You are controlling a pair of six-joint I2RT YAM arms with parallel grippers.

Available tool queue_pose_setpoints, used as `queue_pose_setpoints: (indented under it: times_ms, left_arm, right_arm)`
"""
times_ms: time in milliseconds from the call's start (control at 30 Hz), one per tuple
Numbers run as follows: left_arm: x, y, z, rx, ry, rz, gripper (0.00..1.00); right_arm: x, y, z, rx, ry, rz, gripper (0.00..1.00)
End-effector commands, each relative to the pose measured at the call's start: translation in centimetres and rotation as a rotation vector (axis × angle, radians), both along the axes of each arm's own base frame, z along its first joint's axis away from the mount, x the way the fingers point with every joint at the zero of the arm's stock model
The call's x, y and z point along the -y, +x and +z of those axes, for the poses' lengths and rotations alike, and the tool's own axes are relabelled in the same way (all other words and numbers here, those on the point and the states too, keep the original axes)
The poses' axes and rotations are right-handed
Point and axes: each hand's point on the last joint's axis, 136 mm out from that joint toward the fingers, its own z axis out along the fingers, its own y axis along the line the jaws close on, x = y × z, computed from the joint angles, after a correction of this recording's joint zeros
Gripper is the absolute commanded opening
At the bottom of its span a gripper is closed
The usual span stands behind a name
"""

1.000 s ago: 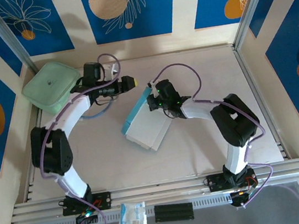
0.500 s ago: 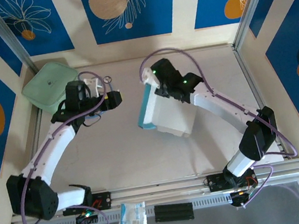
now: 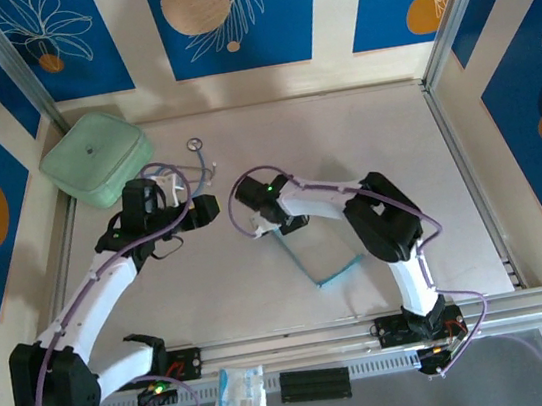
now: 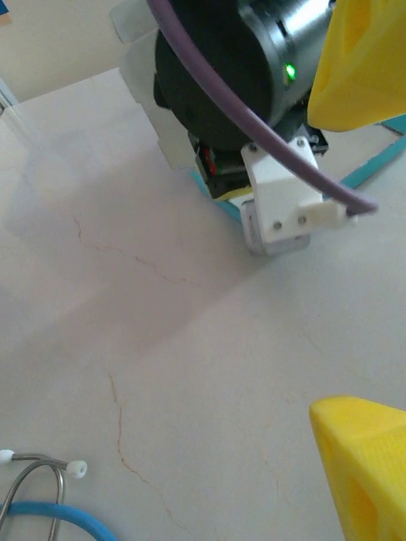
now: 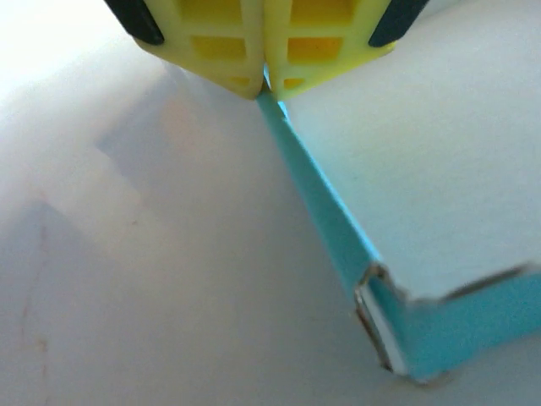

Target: Fold the paper box

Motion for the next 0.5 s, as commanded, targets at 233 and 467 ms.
queue_pose_setpoints:
  times_ms: [233, 467]
  left_arm:
    - [-0.6, 0.1, 0.4, 0.027, 0.001, 0.025, 0.82]
    - [-0.3, 0.5, 0.7, 0.031, -0.017, 0.025, 0.82]
  right_arm:
    - [-0.8, -3.8, -6.0, -0.094, 0.026, -0.016, 0.1]
    - [-1.7, -1.7, -1.5, 0.046, 0.089, -0.029, 0.21]
